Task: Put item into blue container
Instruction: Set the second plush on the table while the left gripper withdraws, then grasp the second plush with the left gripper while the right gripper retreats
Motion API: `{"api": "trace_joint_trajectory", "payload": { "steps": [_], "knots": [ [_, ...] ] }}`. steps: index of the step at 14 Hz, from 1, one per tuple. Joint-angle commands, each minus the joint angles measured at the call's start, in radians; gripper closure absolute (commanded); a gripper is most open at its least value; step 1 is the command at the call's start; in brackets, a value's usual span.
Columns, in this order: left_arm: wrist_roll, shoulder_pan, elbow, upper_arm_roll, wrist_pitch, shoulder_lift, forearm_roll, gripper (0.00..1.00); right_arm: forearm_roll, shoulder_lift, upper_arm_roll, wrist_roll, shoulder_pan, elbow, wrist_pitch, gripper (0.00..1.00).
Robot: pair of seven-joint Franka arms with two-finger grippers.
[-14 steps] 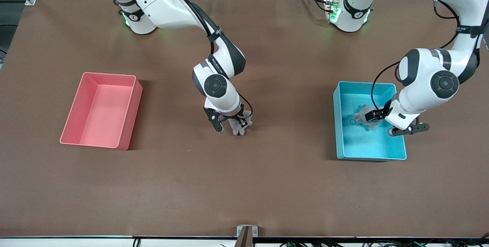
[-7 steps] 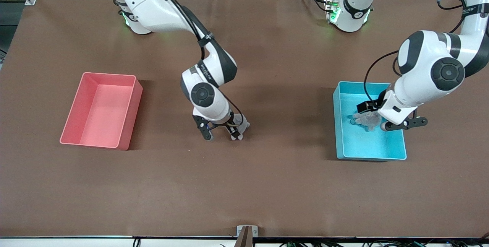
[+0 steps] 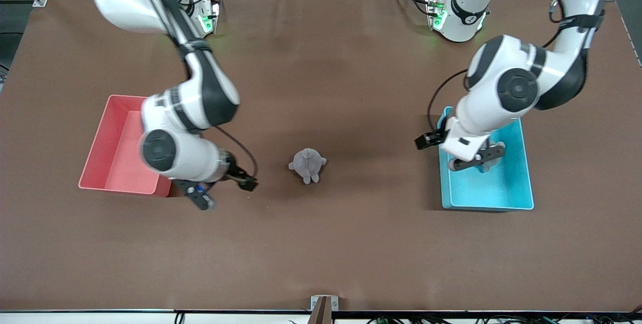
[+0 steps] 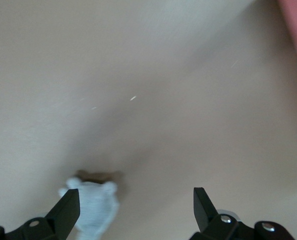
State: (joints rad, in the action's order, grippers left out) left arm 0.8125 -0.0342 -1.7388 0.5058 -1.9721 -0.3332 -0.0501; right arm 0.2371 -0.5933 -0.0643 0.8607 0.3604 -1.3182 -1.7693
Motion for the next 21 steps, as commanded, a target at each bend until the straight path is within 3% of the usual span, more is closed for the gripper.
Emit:
{"api": "trace_joint_trajectory", "payload": {
  "steps": [1, 4, 7, 9, 11, 14, 21],
  "knots": [
    [0.14, 0.094, 0.113, -0.003, -0.039, -0.118, -0.008, 0.0, -0.025, 0.079, 0.017, -0.321, -0.119, -0.081, 0.057, 0.0],
    [0.269, 0.17, 0.168, -0.003, -0.206, -0.226, -0.007, 0.0, -0.106, 0.168, 0.017, -0.648, -0.254, -0.171, 0.06, 0.0],
    [0.333, 0.264, 0.186, -0.019, -0.426, -0.325, -0.008, 0.0, -0.18, 0.233, 0.017, -0.751, -0.342, -0.199, 0.059, 0.0],
    [0.341, 0.345, 0.186, -0.071, -0.519, -0.369, -0.005, 0.0, -0.226, 0.259, 0.015, -0.824, -0.374, -0.184, 0.06, 0.0],
    [0.35, 0.427, 0.193, -0.131, -0.545, -0.398, 0.004, 0.0, -0.254, 0.262, 0.015, -0.885, -0.415, -0.136, 0.086, 0.0],
    [0.355, 0.462, 0.205, -0.136, -0.548, -0.446, 0.006, 0.0, -0.254, 0.26, 0.017, -0.879, -0.423, -0.084, 0.18, 0.0],
    [0.387, 0.503, 0.272, -0.138, -0.697, -0.547, 0.007, 0.0, -0.217, 0.253, 0.021, -0.885, -0.426, -0.042, 0.18, 0.0]
  ]
}}
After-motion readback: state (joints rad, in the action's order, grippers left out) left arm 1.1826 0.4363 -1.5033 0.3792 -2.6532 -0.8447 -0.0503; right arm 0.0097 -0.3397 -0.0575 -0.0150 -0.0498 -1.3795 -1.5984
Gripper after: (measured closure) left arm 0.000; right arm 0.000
